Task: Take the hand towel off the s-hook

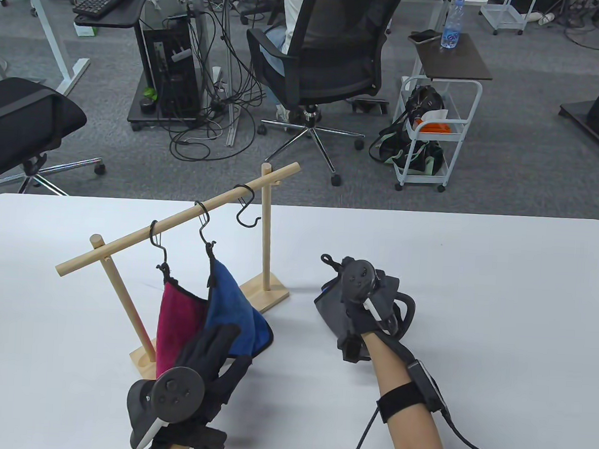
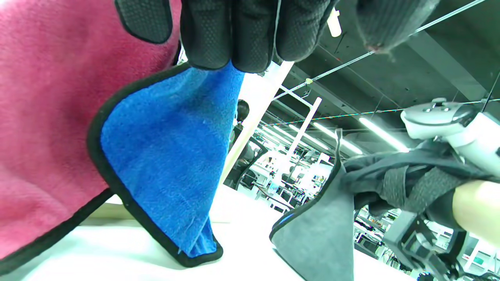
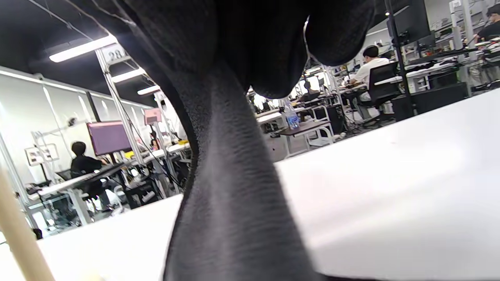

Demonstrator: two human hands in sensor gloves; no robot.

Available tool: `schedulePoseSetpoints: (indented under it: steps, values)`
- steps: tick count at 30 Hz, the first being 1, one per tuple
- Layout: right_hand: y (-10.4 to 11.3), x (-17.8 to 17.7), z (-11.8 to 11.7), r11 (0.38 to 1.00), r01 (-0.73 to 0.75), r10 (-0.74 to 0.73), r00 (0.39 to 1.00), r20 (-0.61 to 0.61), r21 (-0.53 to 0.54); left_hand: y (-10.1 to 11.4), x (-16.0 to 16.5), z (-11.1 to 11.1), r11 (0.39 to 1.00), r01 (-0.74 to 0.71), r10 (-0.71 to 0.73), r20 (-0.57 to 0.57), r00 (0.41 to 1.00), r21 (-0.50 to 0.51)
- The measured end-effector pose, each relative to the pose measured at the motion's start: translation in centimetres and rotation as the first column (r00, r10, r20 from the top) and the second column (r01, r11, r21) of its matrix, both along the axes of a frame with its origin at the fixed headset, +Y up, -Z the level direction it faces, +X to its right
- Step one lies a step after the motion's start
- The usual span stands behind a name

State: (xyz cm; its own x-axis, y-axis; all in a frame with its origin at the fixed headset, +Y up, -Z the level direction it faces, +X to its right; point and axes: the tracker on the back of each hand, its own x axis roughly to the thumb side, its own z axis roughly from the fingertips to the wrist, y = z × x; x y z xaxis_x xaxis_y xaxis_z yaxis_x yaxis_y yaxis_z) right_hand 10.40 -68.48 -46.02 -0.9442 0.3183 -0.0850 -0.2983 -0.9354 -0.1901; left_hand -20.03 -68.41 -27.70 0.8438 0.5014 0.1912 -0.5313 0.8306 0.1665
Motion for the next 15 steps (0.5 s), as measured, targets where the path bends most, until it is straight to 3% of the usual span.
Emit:
schedulePoseSetpoints:
  steps: [15]
  values:
    - [-6.7,-0.3,0.9,0.958,-0.201,0.185,0.978,-0.099,-0.203,0.0,0.0,0.0,1.0,0.003,-0.003,0.0,1.0,-0.001]
